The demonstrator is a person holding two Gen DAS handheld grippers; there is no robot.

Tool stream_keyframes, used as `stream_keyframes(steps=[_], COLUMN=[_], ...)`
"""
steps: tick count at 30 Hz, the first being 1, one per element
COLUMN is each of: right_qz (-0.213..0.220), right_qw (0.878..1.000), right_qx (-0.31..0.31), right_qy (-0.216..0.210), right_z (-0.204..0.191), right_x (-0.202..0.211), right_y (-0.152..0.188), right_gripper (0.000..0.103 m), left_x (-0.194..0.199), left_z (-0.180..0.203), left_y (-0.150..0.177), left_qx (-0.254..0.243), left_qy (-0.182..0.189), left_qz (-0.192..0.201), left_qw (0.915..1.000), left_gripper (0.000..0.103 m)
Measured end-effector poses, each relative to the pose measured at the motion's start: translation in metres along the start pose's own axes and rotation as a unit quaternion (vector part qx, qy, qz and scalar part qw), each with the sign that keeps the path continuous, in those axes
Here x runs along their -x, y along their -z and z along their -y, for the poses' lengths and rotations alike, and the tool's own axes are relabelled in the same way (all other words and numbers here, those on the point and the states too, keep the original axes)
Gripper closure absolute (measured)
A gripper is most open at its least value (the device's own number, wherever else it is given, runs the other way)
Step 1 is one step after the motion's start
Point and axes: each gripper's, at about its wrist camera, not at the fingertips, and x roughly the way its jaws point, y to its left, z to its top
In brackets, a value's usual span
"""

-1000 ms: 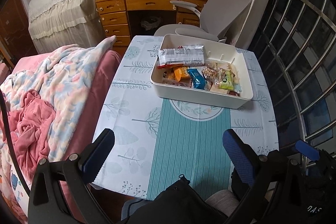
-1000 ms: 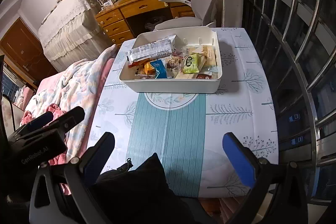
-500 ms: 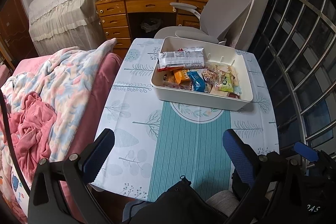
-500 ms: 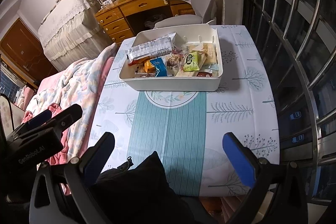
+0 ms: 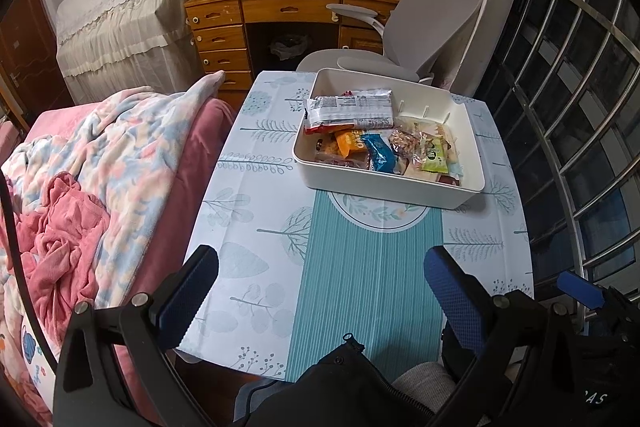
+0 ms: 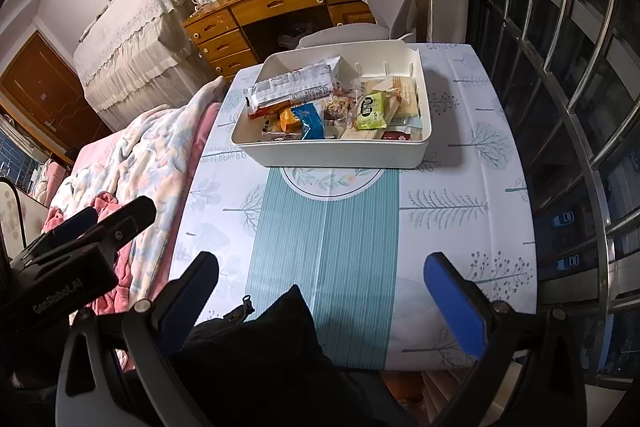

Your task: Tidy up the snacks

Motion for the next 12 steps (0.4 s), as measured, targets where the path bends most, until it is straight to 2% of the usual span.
stream_keyframes(steps=[12], right_qz=[0.000], right_qw=[1.000], right_qx=[0.000], right_qy=[0.000], right_z=[-0.0017], right_x=[0.0002], right_y=[0.0012], right_gripper=[0.000], left_x=[0.0003], left_z=[-0.0020], left_y=[0.0009], left_qx=[0.000], left_qy=[0.000], left_qz=[0.000], left_qw=[1.0000], left_gripper=[0.001])
